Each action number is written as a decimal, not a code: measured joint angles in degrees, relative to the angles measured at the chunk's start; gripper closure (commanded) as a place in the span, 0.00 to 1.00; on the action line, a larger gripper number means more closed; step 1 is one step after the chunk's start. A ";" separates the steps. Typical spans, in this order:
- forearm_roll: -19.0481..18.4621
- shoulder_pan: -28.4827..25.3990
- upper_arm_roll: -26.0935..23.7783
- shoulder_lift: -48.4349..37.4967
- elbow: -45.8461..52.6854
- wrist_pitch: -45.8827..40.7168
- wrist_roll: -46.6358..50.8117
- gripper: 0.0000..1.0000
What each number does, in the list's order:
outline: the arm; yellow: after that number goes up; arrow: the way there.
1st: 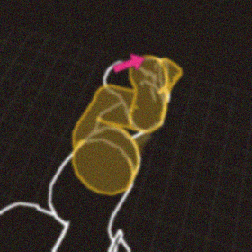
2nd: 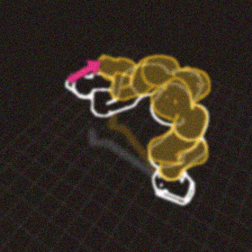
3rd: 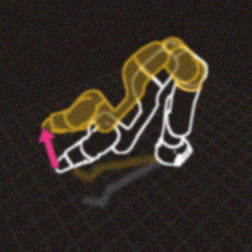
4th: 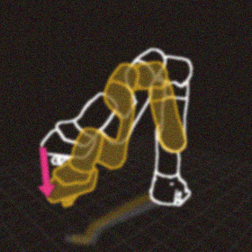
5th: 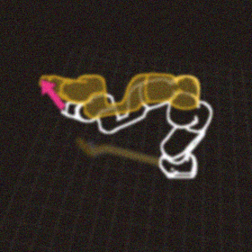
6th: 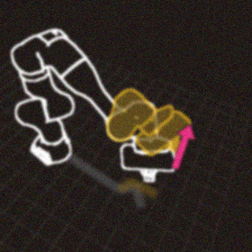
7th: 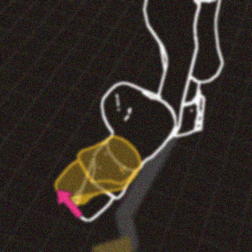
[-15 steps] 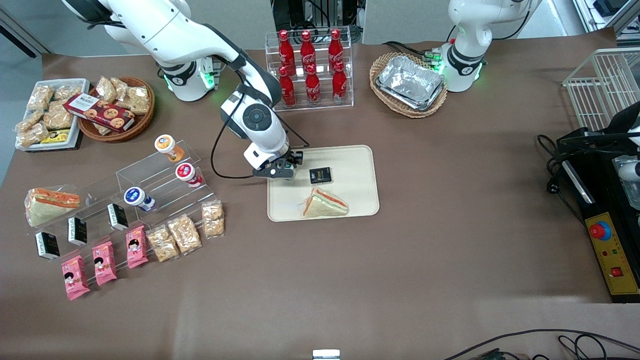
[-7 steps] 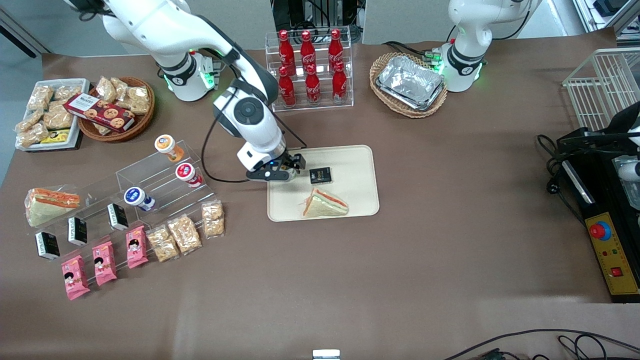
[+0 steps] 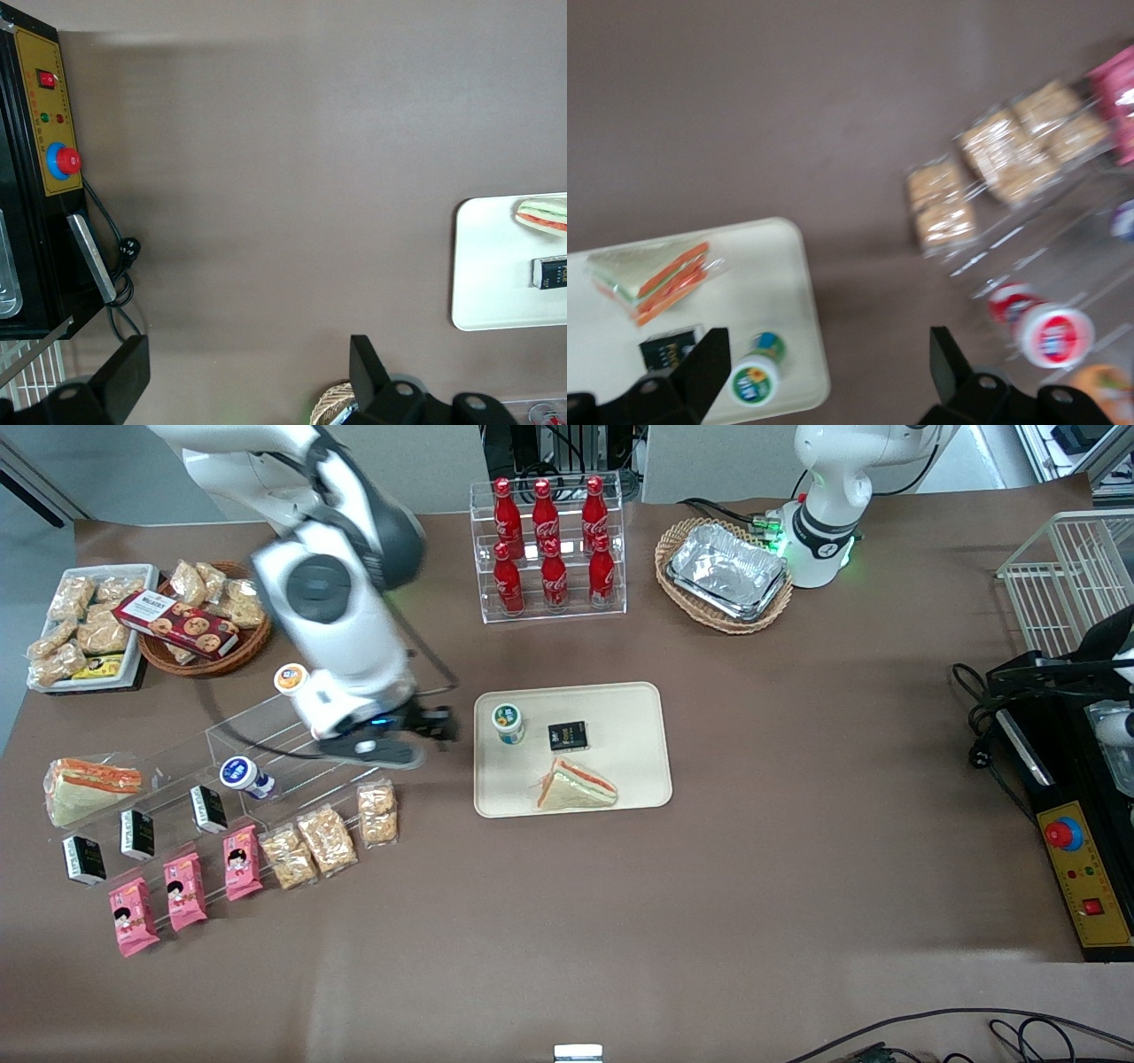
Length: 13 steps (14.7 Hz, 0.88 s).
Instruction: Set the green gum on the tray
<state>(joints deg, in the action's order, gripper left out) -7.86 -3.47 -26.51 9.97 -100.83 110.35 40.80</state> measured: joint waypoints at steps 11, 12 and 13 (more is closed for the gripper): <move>5.07 3.51 31.50 -3.84 17.63 -23.61 -41.09 0.00; 5.26 3.50 32.20 -4.36 17.63 -23.66 -41.27 0.00; 5.41 3.46 32.27 -4.90 17.68 -23.69 -41.27 0.00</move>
<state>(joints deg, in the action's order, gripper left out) -2.45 0.00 5.76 5.07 -83.15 86.66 -0.47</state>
